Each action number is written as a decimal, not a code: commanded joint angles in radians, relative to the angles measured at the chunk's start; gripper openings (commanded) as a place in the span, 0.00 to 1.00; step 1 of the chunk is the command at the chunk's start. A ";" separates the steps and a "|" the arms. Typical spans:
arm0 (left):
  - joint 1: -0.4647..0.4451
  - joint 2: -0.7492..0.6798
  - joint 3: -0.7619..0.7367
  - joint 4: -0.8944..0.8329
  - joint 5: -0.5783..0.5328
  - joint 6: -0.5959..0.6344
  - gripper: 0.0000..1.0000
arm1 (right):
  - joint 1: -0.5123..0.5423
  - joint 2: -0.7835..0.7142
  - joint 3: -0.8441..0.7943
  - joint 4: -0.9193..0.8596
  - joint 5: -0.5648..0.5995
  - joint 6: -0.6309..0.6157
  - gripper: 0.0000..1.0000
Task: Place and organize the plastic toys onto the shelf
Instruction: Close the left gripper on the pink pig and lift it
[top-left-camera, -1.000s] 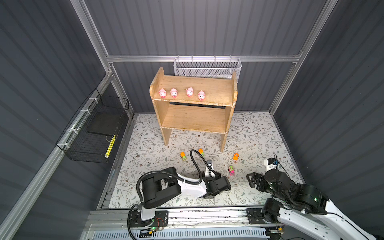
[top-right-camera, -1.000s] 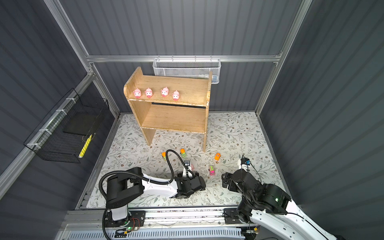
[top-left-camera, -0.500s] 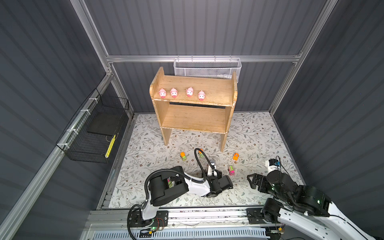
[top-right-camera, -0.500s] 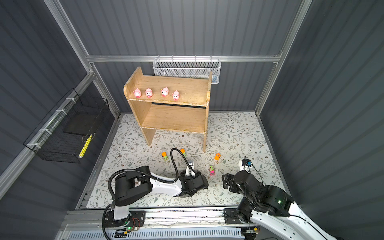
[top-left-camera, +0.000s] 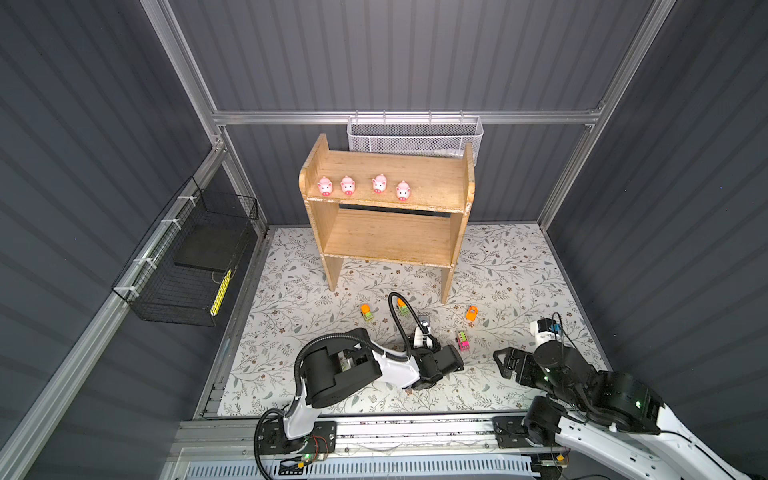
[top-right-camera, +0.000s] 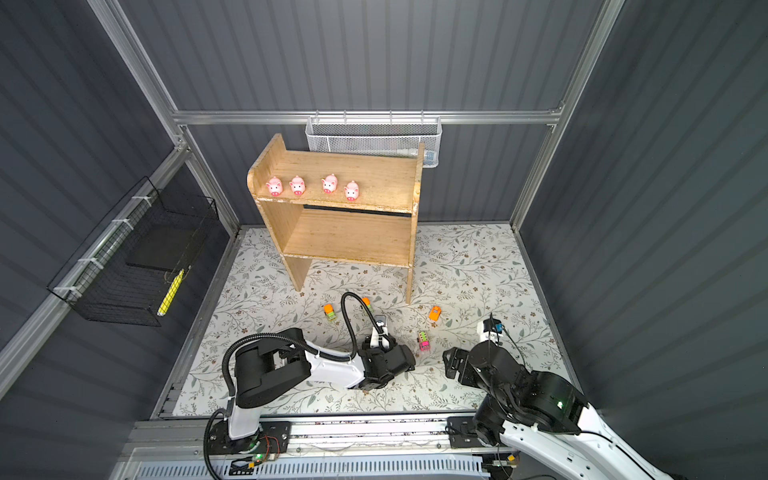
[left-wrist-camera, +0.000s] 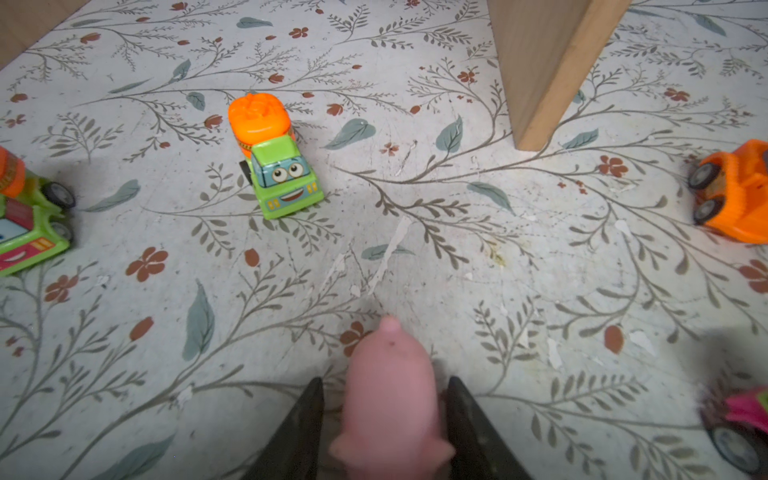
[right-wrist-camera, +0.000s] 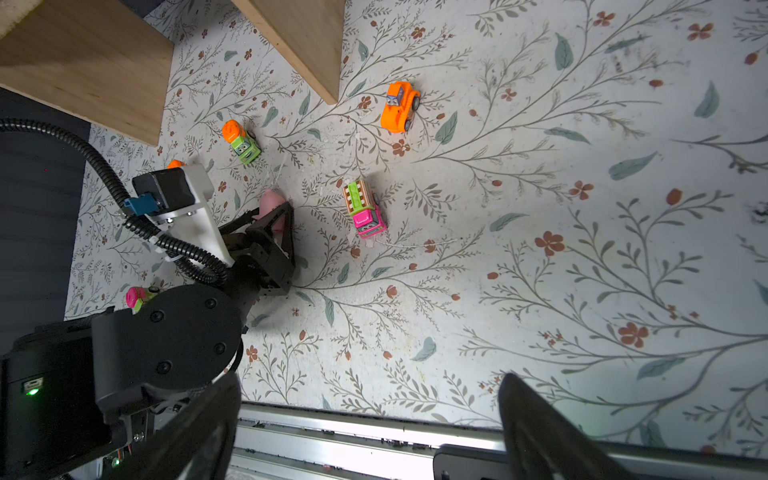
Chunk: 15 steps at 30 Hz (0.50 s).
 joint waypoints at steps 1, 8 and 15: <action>0.000 0.017 -0.002 -0.028 -0.008 0.004 0.39 | 0.001 -0.020 -0.008 -0.024 0.001 0.012 0.96; -0.009 -0.059 -0.006 -0.132 -0.020 -0.028 0.33 | 0.001 -0.028 0.001 -0.032 0.003 0.015 0.97; -0.014 -0.141 0.106 -0.405 0.057 -0.052 0.33 | 0.000 -0.002 0.025 -0.020 -0.004 0.003 0.98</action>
